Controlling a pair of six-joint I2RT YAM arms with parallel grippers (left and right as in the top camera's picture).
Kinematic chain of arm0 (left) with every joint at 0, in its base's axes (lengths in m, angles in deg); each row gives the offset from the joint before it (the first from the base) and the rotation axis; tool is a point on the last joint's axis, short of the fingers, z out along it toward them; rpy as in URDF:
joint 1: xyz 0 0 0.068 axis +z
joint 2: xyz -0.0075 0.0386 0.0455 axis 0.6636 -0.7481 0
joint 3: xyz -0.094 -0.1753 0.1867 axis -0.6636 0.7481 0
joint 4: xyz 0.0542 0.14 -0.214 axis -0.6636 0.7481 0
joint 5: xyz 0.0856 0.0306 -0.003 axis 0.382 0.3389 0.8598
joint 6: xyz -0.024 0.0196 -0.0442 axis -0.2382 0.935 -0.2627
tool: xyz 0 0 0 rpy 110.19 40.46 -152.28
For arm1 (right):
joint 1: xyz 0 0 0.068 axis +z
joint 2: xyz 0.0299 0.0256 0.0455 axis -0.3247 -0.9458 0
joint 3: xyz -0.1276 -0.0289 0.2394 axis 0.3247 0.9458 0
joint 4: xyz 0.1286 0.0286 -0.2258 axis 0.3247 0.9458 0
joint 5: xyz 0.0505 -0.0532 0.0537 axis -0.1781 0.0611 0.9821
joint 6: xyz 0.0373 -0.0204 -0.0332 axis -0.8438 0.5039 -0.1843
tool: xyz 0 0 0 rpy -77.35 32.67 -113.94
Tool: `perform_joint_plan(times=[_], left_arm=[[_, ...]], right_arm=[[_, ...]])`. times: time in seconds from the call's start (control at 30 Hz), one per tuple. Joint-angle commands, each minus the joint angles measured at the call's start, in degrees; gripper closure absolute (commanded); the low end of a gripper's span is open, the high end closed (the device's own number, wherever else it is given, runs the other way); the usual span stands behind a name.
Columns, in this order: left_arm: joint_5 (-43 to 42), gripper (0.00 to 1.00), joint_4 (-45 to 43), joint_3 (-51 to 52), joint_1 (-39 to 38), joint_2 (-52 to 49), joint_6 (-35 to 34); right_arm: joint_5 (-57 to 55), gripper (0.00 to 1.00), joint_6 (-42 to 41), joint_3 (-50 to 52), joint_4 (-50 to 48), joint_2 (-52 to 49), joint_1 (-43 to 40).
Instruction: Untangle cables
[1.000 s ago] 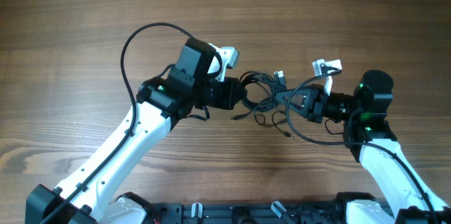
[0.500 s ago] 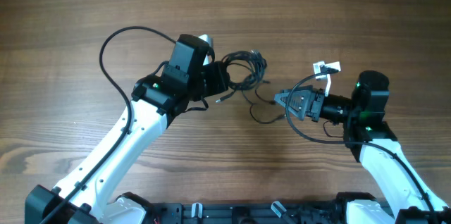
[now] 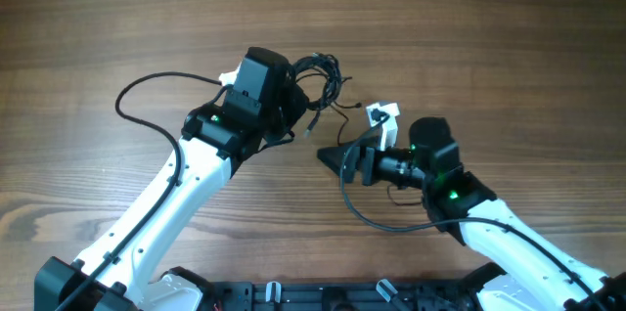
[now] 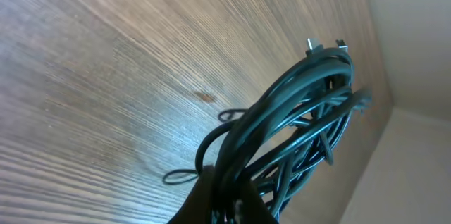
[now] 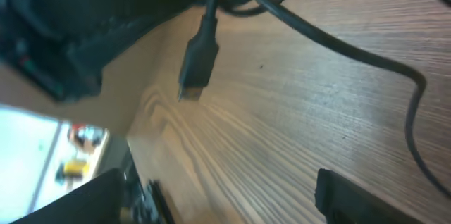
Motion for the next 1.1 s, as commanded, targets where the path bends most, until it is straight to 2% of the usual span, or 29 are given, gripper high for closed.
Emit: perform_joint_plan(times=[0.0, 0.1, 0.17, 0.27, 0.4, 0.53, 0.57, 0.73, 0.83, 0.9, 0.97, 1.07], left_arm=[[1.31, 0.96, 1.2, -0.02, -0.44, 0.31, -15.74], [1.33, 0.96, 3.93, -0.02, -1.55, 0.31, -27.41], [1.31, 0.96, 4.81, -0.02, -2.38, 0.31, -30.16], [1.36, 0.96, 4.74, -0.02, -3.98, 0.31, -32.98], [3.93, 0.96, 4.37, -0.02, -5.62, 0.31, -32.98], [3.93, 0.96, 4.85, -0.02, -5.6, 0.31, -32.3], [3.98, 0.96, 5.18, -0.02, -5.6, 0.31, -32.09], [5.86, 0.96, 5.46, -0.02, -5.53, 0.31, -20.83], [6.05, 0.96, 5.4, -0.02, -5.46, 0.31, -13.9], [6.03, 0.96, 4.68, -0.02, -5.29, 0.31, -5.29], [6.03, 0.96, 3.52, -0.02, -5.27, 0.31, 8.9], [5.75, 0.96, 2.97, -0.02, -5.27, 0.31, 23.1]], right_arm=[[-11.96, 0.15, -10.34, -0.17, -2.97, -0.13, 2.99], [-16.24, 0.24, -14.86, -0.17, -4.74, -0.13, 4.68], [-17.84, 0.28, -18.36, -0.17, -5.07, -0.2, 5.33], [-17.77, 0.34, -19.52, -0.17, -7.15, -1.18, 6.14], [-17.86, 0.43, -19.5, -0.17, -8.41, -2.71, 8.5], [-18.23, 0.68, -19.54, -0.17, -8.31, -2.82, 8.52], [-18.25, 0.72, -19.5, -0.17, -8.26, -2.82, 8.52], [-18.23, 0.86, -18.88, -0.17, -8.0, -2.8, 8.46], [-17.73, 0.88, -17.53, -0.17, -8.02, -2.73, 8.44], [-16.02, 0.88, -17.44, -0.2, -8.09, -2.14, 8.09], [-13.86, 0.88, -17.42, -0.22, -8.11, -1.27, 6.84], [-10.75, 0.88, -17.42, -0.22, -8.07, 0.07, 4.37]])
